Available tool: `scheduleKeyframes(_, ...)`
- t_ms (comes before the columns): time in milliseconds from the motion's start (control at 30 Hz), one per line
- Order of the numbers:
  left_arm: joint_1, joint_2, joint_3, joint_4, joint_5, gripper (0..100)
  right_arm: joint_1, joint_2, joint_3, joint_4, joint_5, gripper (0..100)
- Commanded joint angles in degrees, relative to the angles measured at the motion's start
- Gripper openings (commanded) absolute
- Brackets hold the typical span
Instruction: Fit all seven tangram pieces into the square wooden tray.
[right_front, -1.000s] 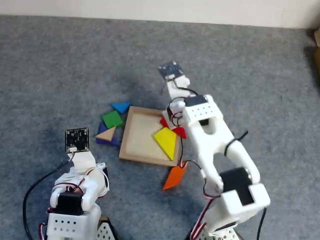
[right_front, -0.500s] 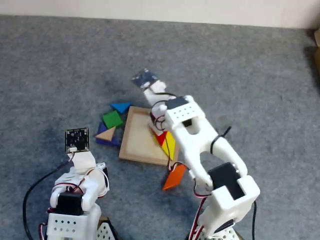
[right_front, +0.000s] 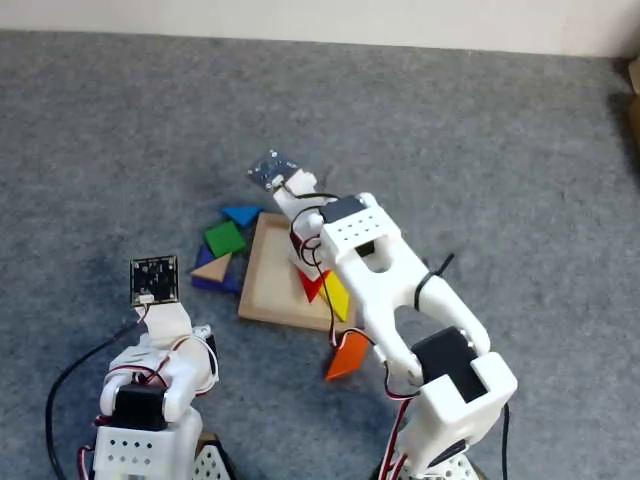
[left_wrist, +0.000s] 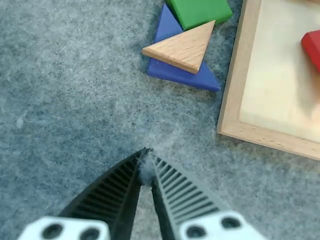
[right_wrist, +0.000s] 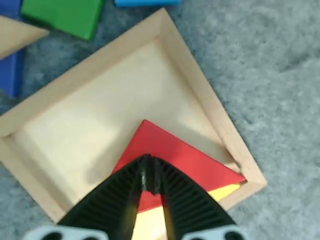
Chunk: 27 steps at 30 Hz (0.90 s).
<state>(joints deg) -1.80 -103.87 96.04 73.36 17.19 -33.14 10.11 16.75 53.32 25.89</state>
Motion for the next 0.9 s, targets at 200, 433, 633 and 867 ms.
scheduleKeyframes(200,-0.4,-0.2,1.1,0.3,-0.4,1,-1.8,-0.3,-0.6,7.4,-3.3,0.5)
scheduleKeyframes(433,-0.4,-0.2,1.1,0.3,-0.4,1,-1.9,-3.3,-3.2,10.7,-3.3,0.5)
scheduleKeyframes(633,-0.4,-0.2,1.1,0.3,-0.4,1,1.8,-11.6,-4.0,7.4,-8.4,0.5)
scheduleKeyframes(867,-0.4,-0.2,1.1,0.3,-0.4,1,2.9,-11.6,2.2,11.0,-9.0,0.5)
